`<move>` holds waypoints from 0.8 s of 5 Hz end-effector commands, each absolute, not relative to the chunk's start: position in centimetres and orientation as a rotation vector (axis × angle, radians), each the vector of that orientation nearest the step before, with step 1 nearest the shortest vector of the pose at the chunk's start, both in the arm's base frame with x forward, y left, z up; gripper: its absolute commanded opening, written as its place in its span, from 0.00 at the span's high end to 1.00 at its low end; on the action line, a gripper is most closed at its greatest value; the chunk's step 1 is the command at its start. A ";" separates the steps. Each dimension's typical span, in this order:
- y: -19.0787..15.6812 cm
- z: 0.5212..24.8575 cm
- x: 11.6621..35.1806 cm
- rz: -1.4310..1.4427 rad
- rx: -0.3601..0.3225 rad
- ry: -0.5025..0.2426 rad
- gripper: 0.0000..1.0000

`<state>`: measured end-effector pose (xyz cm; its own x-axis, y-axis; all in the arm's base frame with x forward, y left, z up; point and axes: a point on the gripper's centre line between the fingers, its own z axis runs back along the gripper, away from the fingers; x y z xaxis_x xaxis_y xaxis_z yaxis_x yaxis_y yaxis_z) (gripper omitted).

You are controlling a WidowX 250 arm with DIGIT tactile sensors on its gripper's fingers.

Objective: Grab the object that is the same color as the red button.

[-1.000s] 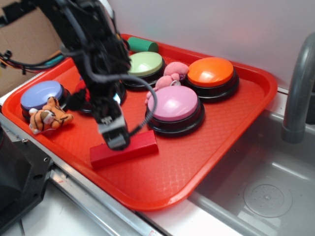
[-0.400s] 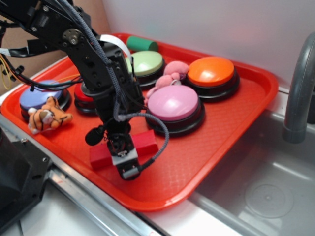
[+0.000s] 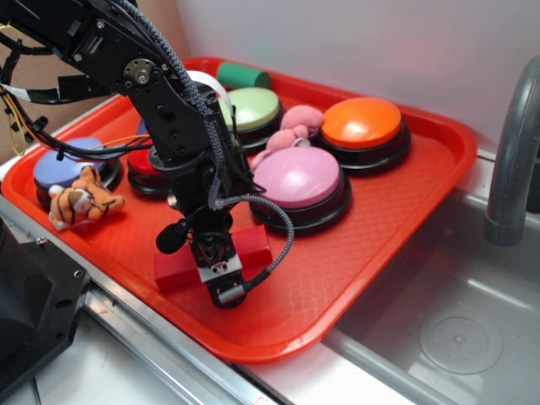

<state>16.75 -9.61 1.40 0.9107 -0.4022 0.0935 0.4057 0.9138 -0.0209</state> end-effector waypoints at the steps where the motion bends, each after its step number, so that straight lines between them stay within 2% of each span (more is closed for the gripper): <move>1: -9.1 2.7 16.7 -0.334 -0.049 -0.066 1.00; 2: -8.0 5.7 17.2 -0.267 -0.071 -0.038 1.00; 3: -6.8 10.1 17.4 -0.200 -0.026 -0.052 1.00; 4: -4.7 14.9 17.3 -0.083 -0.010 -0.089 1.00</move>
